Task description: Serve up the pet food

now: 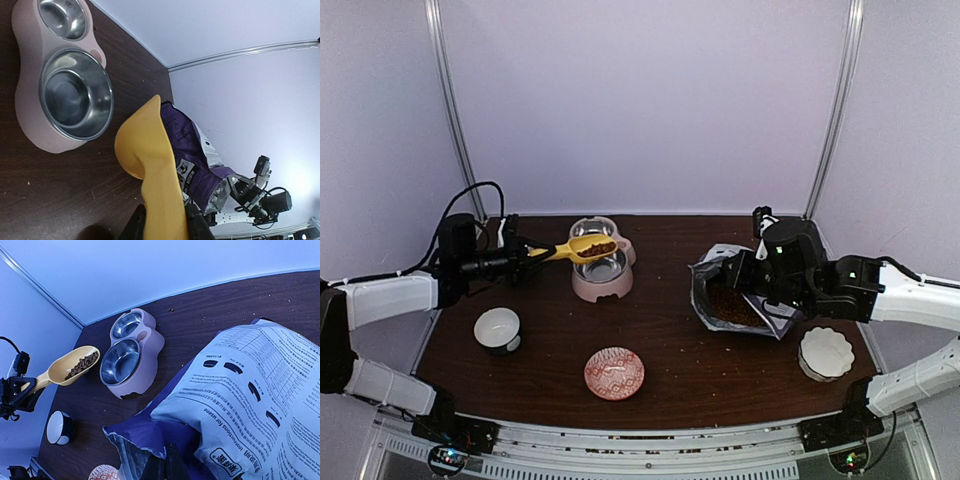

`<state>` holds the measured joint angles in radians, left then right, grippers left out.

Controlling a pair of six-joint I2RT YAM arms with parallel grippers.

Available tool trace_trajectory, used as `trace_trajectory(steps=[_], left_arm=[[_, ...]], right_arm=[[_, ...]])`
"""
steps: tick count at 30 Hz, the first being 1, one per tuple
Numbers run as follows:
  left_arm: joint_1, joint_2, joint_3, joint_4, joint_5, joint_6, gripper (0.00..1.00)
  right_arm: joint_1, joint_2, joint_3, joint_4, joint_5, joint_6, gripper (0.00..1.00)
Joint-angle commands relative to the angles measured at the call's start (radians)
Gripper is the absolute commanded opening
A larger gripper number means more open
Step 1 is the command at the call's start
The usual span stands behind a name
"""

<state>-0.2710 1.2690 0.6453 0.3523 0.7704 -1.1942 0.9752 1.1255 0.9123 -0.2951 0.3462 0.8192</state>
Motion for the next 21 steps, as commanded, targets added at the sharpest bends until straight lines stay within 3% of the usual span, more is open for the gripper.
trace_trajectory(steps=[1, 21], left_arm=[[0.045, 0.013, 0.025, -0.082, -0.023, 0.136, 0.0], [0.087, 0.192, 0.242, -0.415, -0.111, 0.458, 0.0]], right_arm=[[-0.003, -0.016, 0.045, 0.043, 0.04, 0.012, 0.0], [-0.004, -0.017, 0.036, 0.036, 0.045, 0.011, 0.0]])
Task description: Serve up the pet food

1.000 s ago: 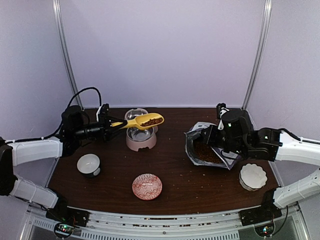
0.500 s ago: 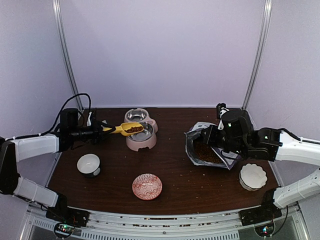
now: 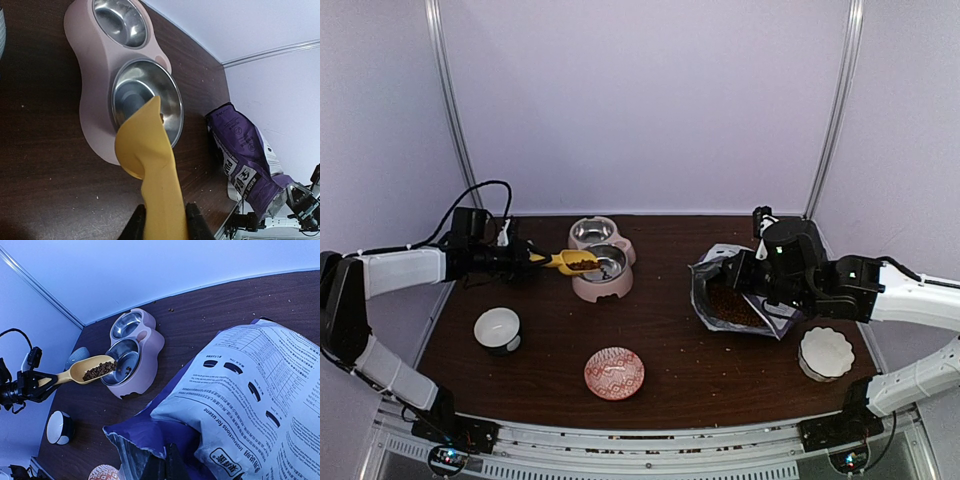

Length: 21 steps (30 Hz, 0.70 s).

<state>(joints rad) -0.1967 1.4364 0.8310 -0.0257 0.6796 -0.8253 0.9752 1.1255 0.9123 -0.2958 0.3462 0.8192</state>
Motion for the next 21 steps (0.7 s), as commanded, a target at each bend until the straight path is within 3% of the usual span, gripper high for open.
trace_trajectory(steps=[1, 21], left_arm=[[0.012, 0.032, 0.064, -0.049, -0.023, 0.1, 0.0], [0.01, 0.063, 0.218, -0.302, -0.084, 0.325, 0.0]], right_arm=[[-0.003, -0.015, 0.036, 0.035, 0.046, 0.011, 0.0], [-0.003, 0.007, 0.04, 0.032, 0.042, 0.002, 0.0]])
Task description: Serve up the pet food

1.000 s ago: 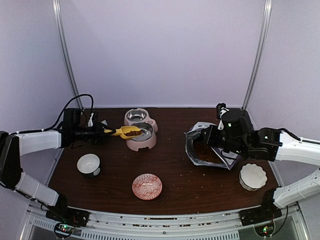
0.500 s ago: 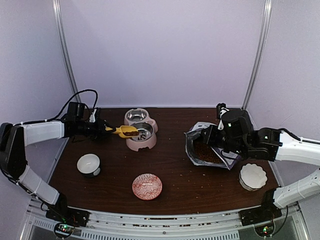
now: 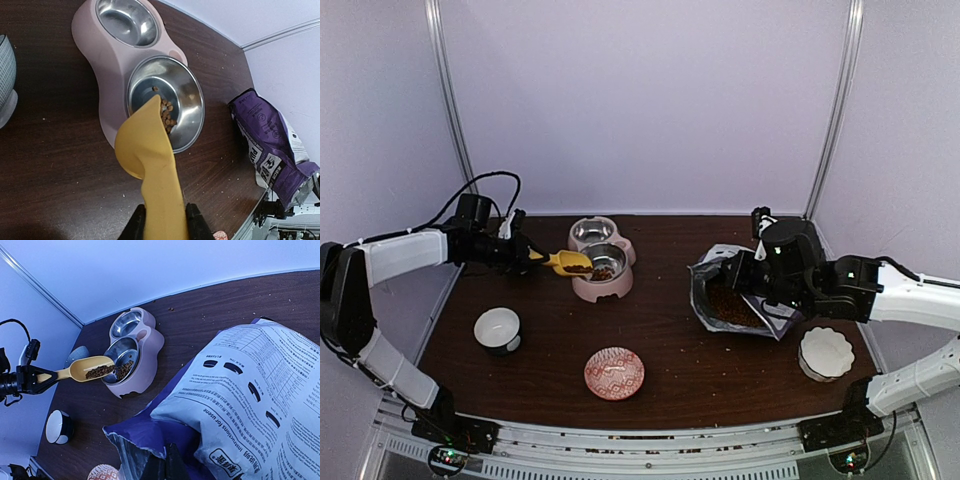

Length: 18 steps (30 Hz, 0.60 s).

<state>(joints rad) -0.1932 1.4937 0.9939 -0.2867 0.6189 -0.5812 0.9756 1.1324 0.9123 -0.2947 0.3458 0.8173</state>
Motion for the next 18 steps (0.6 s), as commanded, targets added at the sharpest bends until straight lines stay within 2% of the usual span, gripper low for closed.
trace_trajectory(steps=[1, 7, 18], left_arm=[[0.005, 0.005, 0.063, -0.049, -0.027, 0.091, 0.0], [-0.031, 0.005, 0.115, -0.104, -0.059, 0.156, 0.0], [-0.148, -0.001, 0.224, -0.245, -0.281, 0.314, 0.0]], right_arm=[[-0.003, 0.002, 0.04, 0.031, 0.042, 0.002, 0.0], [-0.003, 0.013, 0.049, 0.028, 0.04, -0.001, 0.0], [-0.004, 0.021, 0.057, 0.019, 0.039, -0.012, 0.0]])
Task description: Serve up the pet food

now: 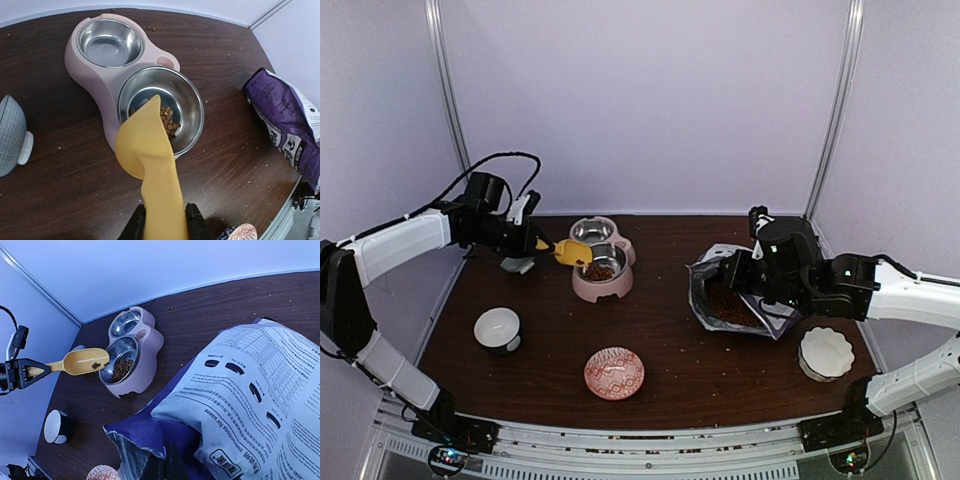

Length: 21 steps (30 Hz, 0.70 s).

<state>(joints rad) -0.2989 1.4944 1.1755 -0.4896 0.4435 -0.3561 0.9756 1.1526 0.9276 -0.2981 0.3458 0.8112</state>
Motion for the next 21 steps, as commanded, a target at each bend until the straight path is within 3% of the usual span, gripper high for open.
trace_trajectory(steps=[1, 13, 18, 21], left_arm=[[-0.052, -0.002, 0.045, -0.047, -0.122, 0.097, 0.0], [-0.118, -0.082, 0.018, -0.04, -0.303, 0.174, 0.0], [-0.117, -0.132, 0.003, -0.014, -0.281, 0.196, 0.0], [-0.118, -0.207, -0.03, 0.047, -0.19, 0.192, 0.0]], right_arm=[[-0.004, 0.002, 0.042, 0.022, 0.039, -0.007, 0.0], [-0.004, 0.025, 0.051, 0.023, 0.013, -0.028, 0.0], [-0.002, 0.035, 0.053, 0.027, 0.003, -0.035, 0.0], [-0.001, 0.038, 0.053, 0.029, -0.001, -0.042, 0.0]])
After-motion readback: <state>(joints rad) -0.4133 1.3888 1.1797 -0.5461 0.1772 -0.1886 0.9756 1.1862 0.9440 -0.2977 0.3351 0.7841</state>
